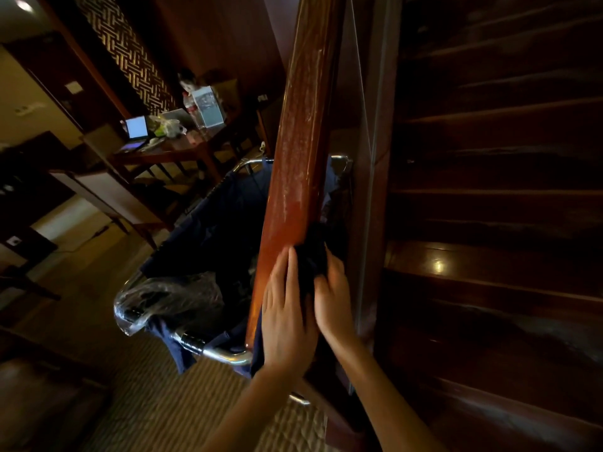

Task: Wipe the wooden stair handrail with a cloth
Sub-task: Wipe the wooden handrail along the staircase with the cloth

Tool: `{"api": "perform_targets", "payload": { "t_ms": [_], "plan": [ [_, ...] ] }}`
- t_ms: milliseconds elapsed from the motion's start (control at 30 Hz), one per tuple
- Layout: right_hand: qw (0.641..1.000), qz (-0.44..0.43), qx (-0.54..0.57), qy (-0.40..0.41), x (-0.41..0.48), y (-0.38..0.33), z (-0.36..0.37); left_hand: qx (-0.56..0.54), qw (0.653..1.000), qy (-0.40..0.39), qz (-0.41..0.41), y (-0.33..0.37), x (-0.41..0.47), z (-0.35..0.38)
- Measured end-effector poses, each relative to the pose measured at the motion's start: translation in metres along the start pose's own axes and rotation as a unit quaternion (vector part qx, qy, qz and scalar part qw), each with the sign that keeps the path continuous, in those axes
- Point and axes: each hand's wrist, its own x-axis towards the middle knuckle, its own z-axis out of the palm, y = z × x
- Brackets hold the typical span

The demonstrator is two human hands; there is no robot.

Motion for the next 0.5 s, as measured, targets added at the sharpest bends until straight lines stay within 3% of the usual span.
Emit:
{"api": "perform_targets", "payload": {
  "t_ms": [100,233,500],
  "plan": [
    [1.0,0.009,-0.025,0.012,0.002,0.003,0.002,0.04,0.999,-0.007,0.0,-0.015,-0.048,-0.01],
    [0.998,0.017,-0.063,0.02,0.048,-0.021,0.012,0.11,0.994,-0.023,0.006,-0.031,-0.05,-0.008],
    [0.997,-0.017,-0.071,0.007,0.01,0.009,0.01,0.068,0.989,0.033,0.13,-0.045,-0.039,0.005]
  ]
}}
